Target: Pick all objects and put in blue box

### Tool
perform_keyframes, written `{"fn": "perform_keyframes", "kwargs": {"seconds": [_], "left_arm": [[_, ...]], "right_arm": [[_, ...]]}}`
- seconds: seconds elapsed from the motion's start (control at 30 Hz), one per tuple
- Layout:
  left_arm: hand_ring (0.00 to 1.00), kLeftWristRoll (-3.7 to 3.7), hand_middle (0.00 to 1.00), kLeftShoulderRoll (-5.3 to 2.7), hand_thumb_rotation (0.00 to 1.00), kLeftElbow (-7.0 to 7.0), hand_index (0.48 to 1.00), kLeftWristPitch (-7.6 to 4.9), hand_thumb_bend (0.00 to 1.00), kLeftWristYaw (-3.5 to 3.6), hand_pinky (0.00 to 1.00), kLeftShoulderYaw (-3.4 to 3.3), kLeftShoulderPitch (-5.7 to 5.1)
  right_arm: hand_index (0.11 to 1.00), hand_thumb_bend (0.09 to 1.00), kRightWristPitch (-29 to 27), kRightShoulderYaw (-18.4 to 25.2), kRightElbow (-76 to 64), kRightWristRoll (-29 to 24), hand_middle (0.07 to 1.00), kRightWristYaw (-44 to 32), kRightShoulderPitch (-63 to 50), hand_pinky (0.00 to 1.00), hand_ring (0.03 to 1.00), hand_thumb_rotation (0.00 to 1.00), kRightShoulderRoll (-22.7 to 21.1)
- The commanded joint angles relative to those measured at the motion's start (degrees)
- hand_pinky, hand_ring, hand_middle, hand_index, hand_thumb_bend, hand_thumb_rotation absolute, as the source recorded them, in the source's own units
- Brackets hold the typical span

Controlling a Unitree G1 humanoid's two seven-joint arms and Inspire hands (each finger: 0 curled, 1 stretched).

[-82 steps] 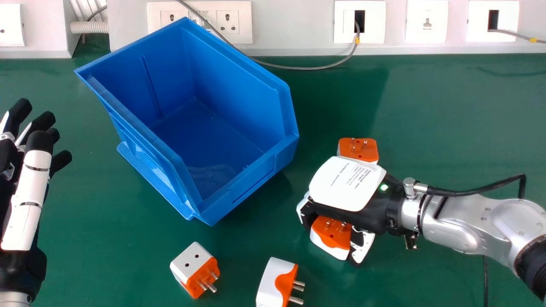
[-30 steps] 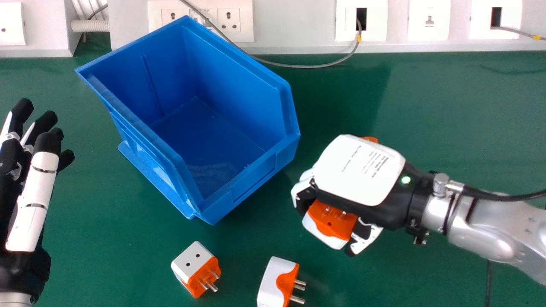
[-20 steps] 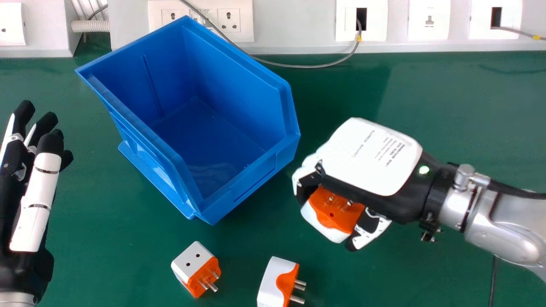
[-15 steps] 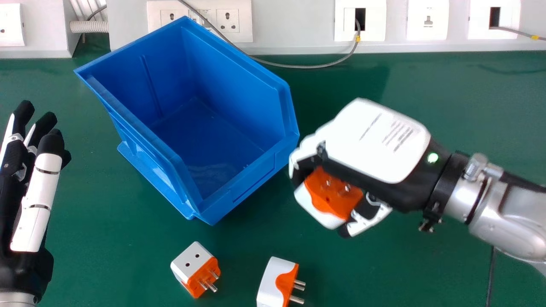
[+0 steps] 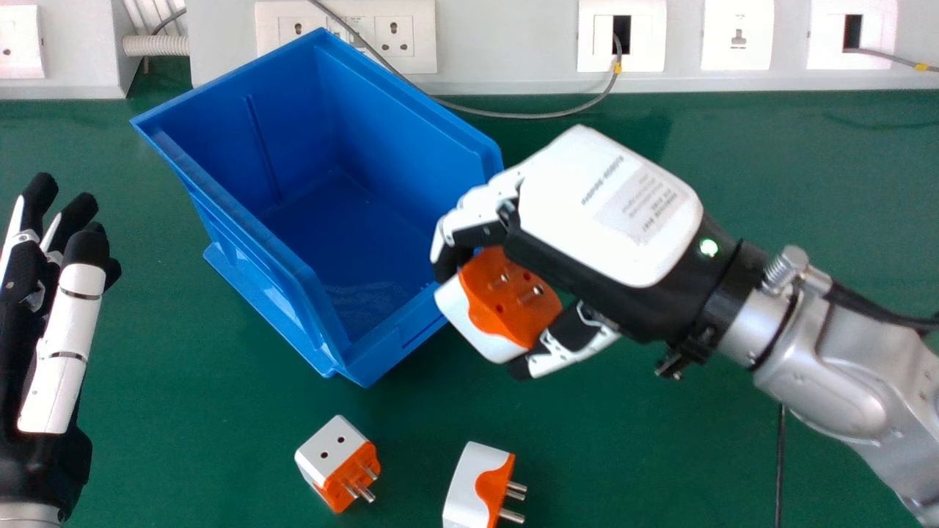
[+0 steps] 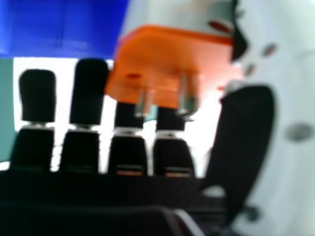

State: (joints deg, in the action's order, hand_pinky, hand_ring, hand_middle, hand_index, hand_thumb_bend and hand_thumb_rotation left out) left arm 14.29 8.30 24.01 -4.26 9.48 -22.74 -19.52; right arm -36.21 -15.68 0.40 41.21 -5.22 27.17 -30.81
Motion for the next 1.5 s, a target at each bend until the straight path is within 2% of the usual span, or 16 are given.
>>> {"fn": "perform_keyframes", "kwargs": {"seconds": [0.0,0.17,0.3,0.43,0.57,0.7,0.9,1.0,1.2,1.47], "left_arm": [[0.95,-0.3,0.95,0.32,0.75,2.03,0.974,-0.16,0.52,-0.63,0.92,0.12,0.02],[0.95,-0.28,0.95,0.25,0.76,2.58,0.976,0.25,0.52,-1.18,0.92,0.29,-0.13],[0.95,-0.07,0.95,0.28,0.76,2.47,0.978,0.19,0.51,-1.17,0.93,0.23,-0.15],[0.95,-0.18,0.95,0.14,0.76,2.33,0.979,0.08,0.51,-1.3,0.93,0.31,0.03],[0.95,-0.11,0.95,-0.09,0.77,2.82,0.98,0.37,0.51,-1.63,0.92,0.4,0.14],[0.95,-0.39,0.95,-0.15,0.77,3.25,0.976,0.38,0.52,-1.91,0.91,0.65,0.05],[0.94,-0.34,0.94,0.13,0.77,3.06,0.971,-0.04,0.52,-1.87,0.89,0.57,-0.17],[0.94,-0.31,0.94,0.06,0.77,3.05,0.969,-0.19,0.53,-1.85,0.89,0.62,-0.19],[0.93,-0.39,0.94,-0.14,0.76,2.75,0.966,-0.48,0.53,-1.91,0.88,0.75,-0.29],[0.93,-0.86,0.93,-0.67,0.76,3.98,0.963,-0.52,0.53,-2.52,0.87,0.95,-1.28]], "right_arm": [[0.466,0.499,-1.1,-0.3,1.0,0.2,0.509,1.9,3.8,0.34,0.435,0.0,1.5],[0.478,0.498,0.1,-2.6,6.4,4.4,0.506,4.2,9.1,0.34,0.435,0.0,5.4],[0.492,0.498,2.3,-5.0,13.5,8.1,0.505,7.1,14.8,0.34,0.431,0.0,9.5],[0.504,0.497,5.4,-8.3,24.6,11.6,0.507,11.3,21.7,0.33,0.43,0.0,14.5],[0.494,0.497,9.1,-10.6,32.2,12.0,0.506,12.5,26.3,0.33,0.432,0.0,18.5],[0.481,0.498,12.5,-12.6,38.9,13.2,0.503,14.6,30.3,0.34,0.432,0.0,20.8],[0.481,0.498,14.9,-15.1,50.2,13.3,0.5,19.4,37.4,0.34,0.436,0.0,24.0],[0.48,0.498,15.7,-16.0,55.0,12.4,0.5,20.0,40.2,0.34,0.44,0.0,25.9],[0.476,0.499,20.4,-20.4,64.5,14.3,0.498,20.5,45.8,0.35,0.445,0.0,30.1],[0.498,0.498,24.0,-23.2,70.8,14.0,0.489,20.4,48.4,0.36,0.425,0.0,33.5]]}}
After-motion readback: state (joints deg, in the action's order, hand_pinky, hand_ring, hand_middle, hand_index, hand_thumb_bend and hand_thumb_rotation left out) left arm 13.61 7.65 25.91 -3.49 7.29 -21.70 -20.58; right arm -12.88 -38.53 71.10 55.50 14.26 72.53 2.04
